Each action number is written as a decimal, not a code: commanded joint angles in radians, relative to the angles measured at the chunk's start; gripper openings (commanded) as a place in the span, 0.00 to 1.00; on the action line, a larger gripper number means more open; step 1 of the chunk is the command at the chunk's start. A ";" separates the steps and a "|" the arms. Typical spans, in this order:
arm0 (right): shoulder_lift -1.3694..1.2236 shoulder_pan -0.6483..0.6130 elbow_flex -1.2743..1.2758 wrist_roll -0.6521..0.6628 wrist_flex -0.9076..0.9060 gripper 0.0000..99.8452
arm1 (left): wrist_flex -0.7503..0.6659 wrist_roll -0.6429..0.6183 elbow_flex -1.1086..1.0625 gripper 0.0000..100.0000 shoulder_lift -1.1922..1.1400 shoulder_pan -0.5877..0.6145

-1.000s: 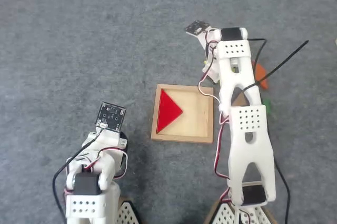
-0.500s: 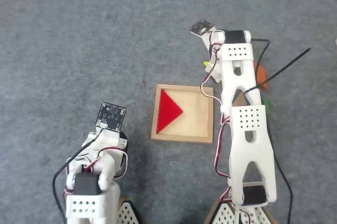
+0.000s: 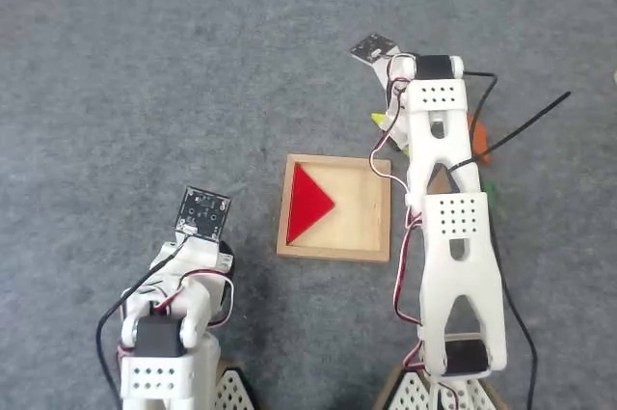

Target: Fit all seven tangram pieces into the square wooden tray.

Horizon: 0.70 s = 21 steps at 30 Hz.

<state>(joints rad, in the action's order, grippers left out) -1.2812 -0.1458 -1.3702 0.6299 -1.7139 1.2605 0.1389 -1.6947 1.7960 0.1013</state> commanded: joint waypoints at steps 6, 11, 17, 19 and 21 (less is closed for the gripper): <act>0.031 0.001 -0.198 0.005 -0.085 0.18 | 0.003 0.011 0.012 0.09 0.021 0.002; 0.150 -0.021 -0.080 0.003 -0.087 0.18 | 0.003 0.011 0.012 0.09 0.021 0.002; 0.377 -0.048 0.147 -0.052 -0.085 0.19 | 0.003 0.011 0.012 0.09 0.021 0.002; 0.467 -0.047 0.230 -0.104 -0.088 0.21 | 0.003 0.011 0.012 0.09 0.021 0.002; 0.578 -0.047 0.358 -0.180 -0.087 0.23 | 0.003 0.011 0.012 0.09 0.021 0.002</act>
<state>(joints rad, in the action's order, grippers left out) -0.9145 -0.1857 -1.1293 0.5363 -1.7538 1.2605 0.1389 -1.6947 1.7960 0.1013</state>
